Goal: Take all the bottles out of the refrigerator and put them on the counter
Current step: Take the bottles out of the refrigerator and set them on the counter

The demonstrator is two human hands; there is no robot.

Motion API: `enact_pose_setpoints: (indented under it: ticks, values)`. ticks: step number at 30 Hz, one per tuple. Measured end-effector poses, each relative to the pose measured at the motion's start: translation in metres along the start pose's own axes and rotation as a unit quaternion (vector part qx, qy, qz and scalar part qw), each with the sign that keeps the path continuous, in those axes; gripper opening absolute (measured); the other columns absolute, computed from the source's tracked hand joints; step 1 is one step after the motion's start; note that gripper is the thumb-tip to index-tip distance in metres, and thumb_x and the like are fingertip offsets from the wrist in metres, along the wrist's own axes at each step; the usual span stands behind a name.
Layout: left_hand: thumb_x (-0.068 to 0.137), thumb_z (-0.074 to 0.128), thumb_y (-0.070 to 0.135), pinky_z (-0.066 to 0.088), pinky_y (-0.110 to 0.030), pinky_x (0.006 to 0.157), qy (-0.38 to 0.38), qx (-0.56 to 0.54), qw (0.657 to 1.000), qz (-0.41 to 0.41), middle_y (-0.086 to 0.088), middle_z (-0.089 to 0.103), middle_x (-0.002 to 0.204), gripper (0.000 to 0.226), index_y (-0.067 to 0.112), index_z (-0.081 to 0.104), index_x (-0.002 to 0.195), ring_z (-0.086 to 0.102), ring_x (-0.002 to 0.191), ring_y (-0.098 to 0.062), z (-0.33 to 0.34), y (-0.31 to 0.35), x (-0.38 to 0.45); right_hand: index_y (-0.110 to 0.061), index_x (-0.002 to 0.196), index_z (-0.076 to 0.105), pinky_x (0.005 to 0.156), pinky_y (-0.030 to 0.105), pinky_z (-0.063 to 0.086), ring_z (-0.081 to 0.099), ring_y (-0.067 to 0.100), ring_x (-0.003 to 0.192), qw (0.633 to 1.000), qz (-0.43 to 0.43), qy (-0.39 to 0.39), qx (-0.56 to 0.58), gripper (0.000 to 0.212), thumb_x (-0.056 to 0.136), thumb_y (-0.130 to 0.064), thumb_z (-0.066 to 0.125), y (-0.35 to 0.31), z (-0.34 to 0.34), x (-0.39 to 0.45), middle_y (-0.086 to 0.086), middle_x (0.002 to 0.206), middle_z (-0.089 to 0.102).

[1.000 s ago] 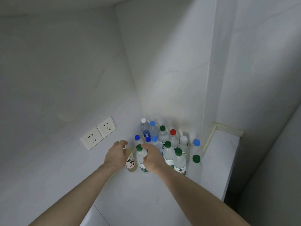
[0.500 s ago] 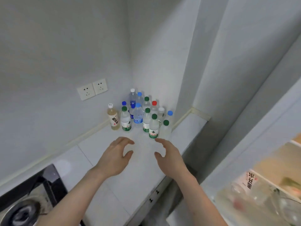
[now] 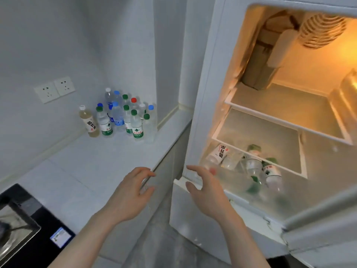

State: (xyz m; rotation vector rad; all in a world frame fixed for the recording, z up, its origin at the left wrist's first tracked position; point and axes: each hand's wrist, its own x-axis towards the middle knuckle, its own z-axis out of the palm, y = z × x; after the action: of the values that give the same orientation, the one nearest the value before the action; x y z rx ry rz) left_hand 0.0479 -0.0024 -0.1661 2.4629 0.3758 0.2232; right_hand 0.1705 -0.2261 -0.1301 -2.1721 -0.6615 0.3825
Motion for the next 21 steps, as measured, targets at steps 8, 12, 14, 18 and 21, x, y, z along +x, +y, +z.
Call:
enact_pose_setpoints:
  ticks: [8, 12, 14, 18, 21]
  values:
    - [0.094, 0.067, 0.030, 0.043, -0.022, 0.096, -0.062, -0.040, 0.991, 0.111, 0.028, 0.049, 0.125, 0.030, 0.037, 0.059, 0.121, 0.055, 0.107, 0.004, 0.026, 0.053, 0.017, -0.043, 0.134, 0.056, 0.112, 0.035, 0.041, 0.045, 0.000, 0.131, 0.990, 0.068, 0.119, 0.021, 0.045, 0.094, -0.024, 0.064, 0.025, -0.037, -0.063, -0.026, 0.137, 0.054]
    - [0.094, 0.067, 0.031, 0.047, -0.028, 0.090, -0.090, -0.056, 0.985, 0.135, 0.025, 0.051, 0.123, 0.029, 0.034, 0.059, 0.121, 0.061, 0.103, -0.008, 0.046, 0.081, 0.016, -0.044, 0.130, 0.057, 0.108, 0.035, 0.043, 0.047, 0.000, 0.126, 0.983, 0.106, 0.151, 0.010, 0.042, 0.093, -0.025, 0.065, 0.041, -0.053, -0.092, -0.030, 0.130, 0.055]
    - [0.095, 0.065, 0.033, 0.045, -0.026, 0.092, -0.108, -0.050, 0.982, 0.149, 0.024, 0.051, 0.126, 0.030, 0.034, 0.058, 0.123, 0.058, 0.109, -0.005, 0.057, 0.098, 0.012, -0.044, 0.129, 0.057, 0.108, 0.035, 0.043, 0.048, 0.002, 0.127, 0.979, 0.116, 0.170, 0.003, 0.042, 0.093, -0.026, 0.065, 0.050, -0.064, -0.108, -0.030, 0.131, 0.055]
    - [0.093, 0.063, 0.037, 0.046, -0.027, 0.093, -0.120, -0.042, 0.976, 0.179, 0.028, 0.050, 0.127, 0.030, 0.040, 0.056, 0.123, 0.056, 0.110, -0.001, 0.072, 0.135, 0.017, -0.041, 0.132, 0.056, 0.109, 0.035, 0.043, 0.048, 0.005, 0.130, 0.971, 0.140, 0.193, -0.006, 0.041, 0.094, -0.028, 0.064, 0.064, -0.096, -0.126, -0.025, 0.136, 0.054]
    - [0.092, 0.064, 0.038, 0.049, -0.031, 0.092, -0.122, -0.039, 0.973, 0.193, 0.028, 0.051, 0.127, 0.031, 0.039, 0.057, 0.123, 0.057, 0.109, -0.004, 0.087, 0.165, 0.027, -0.037, 0.133, 0.058, 0.110, 0.034, 0.042, 0.049, 0.008, 0.132, 0.969, 0.137, 0.205, -0.024, 0.042, 0.093, -0.026, 0.065, 0.078, -0.123, -0.134, -0.022, 0.137, 0.056]
